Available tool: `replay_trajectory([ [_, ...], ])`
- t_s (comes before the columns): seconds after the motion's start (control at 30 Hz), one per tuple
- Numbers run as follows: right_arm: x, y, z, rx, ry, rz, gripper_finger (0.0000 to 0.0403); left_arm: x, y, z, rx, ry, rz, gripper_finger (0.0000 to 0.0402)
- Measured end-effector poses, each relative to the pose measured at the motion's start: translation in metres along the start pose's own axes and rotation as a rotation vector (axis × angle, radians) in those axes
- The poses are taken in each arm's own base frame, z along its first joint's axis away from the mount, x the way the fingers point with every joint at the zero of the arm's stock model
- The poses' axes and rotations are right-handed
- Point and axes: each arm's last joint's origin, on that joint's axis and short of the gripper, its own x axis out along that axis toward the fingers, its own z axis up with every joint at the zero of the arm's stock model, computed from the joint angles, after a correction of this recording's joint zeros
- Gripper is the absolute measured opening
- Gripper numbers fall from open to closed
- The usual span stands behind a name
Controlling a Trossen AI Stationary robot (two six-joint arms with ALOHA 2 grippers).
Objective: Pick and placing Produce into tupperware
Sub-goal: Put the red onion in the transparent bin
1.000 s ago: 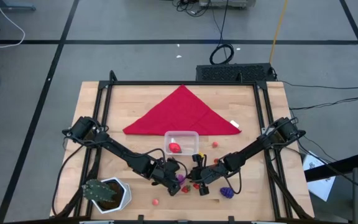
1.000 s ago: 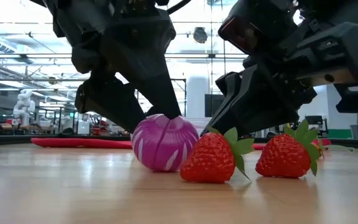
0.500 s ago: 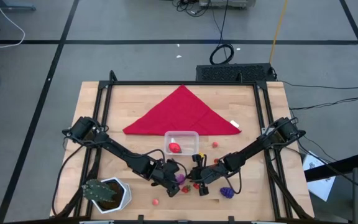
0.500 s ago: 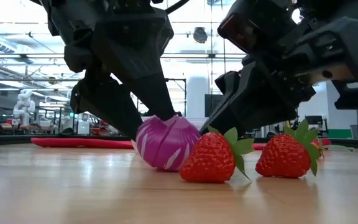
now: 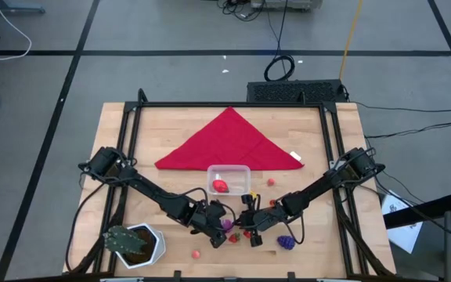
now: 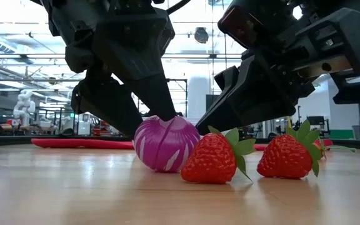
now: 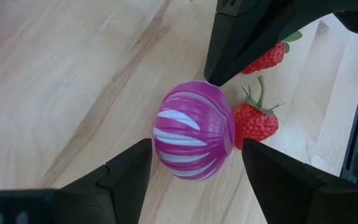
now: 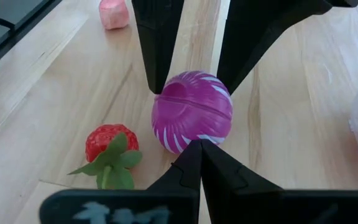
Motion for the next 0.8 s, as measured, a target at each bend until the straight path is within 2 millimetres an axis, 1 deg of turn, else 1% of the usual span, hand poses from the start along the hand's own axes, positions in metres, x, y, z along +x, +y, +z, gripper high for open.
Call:
replay_trajectory([
  [0.8, 0.0005, -0.002, 0.0011, 0.006, -0.009, -0.003, 0.0, 0.0, 0.0, 0.0003, 0.0, -0.009, 0.003, 0.0253],
])
